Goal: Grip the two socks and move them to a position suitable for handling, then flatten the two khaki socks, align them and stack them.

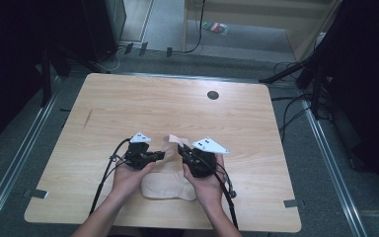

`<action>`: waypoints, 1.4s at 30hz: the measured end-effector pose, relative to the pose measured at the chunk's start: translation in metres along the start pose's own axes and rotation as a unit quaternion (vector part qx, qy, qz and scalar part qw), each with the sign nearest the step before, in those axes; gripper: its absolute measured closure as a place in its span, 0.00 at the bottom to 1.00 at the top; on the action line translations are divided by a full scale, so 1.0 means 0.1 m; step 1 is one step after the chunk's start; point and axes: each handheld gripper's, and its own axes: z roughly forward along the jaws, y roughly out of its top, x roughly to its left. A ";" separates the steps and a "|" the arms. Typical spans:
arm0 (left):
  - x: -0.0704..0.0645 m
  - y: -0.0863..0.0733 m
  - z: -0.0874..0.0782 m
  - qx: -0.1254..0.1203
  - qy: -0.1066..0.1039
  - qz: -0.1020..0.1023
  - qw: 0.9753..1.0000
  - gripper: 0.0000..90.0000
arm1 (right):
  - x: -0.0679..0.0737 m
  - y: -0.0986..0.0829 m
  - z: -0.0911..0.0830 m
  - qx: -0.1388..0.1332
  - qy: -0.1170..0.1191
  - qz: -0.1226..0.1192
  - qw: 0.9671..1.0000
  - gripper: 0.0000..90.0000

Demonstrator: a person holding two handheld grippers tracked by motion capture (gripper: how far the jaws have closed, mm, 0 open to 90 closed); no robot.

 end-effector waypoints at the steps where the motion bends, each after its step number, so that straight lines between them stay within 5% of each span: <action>1: 0.02 -0.01 -0.06 -0.001 0.004 0.006 1.000 1.00 | -0.01 0.01 -0.02 0.000 0.002 0.001 1.000 0.93; 7: 0.17 -0.17 -0.40 -0.007 0.019 0.028 0.999 1.00 | 0.09 -0.04 -0.07 0.013 0.024 -0.008 1.000 0.93; 12: 0.30 -0.23 -0.56 0.021 0.014 0.031 0.999 1.00 | 0.15 -0.10 0.03 0.048 0.070 0.027 0.996 0.93; 16: 0.42 -0.23 -0.48 0.018 0.025 0.013 0.999 0.96 | 0.12 -0.13 0.12 0.059 0.069 0.040 0.995 0.93; 20: 0.45 -0.25 -0.35 0.007 0.053 0.012 0.999 0.81 | 0.00 -0.16 0.22 0.065 0.069 0.074 0.993 0.93; 23: 0.45 -0.28 -0.30 0.013 0.065 0.016 0.998 0.75 | -0.01 -0.17 0.23 0.067 0.074 0.071 0.993 0.93; 26: 0.46 -0.31 -0.26 0.018 0.073 0.027 0.997 0.82 | -0.03 -0.17 0.22 0.064 0.076 0.071 0.992 0.93; 27: 0.46 -0.31 -0.26 0.018 0.071 0.030 0.997 0.97 | -0.02 -0.16 0.20 0.058 0.082 0.071 0.992 0.93; 33: 0.37 -0.28 -0.43 0.017 0.030 0.055 0.998 1.00 | -0.02 -0.12 0.11 0.048 0.086 0.071 0.993 0.93; 38: 0.43 -0.24 -0.67 0.012 -0.038 0.026 0.999 1.00 | -0.05 -0.09 0.05 0.051 0.107 0.101 0.988 0.93; 42: 0.44 -0.17 -0.74 0.005 -0.063 0.023 0.998 1.00 | -0.12 -0.08 0.08 0.052 0.104 0.115 0.987 0.93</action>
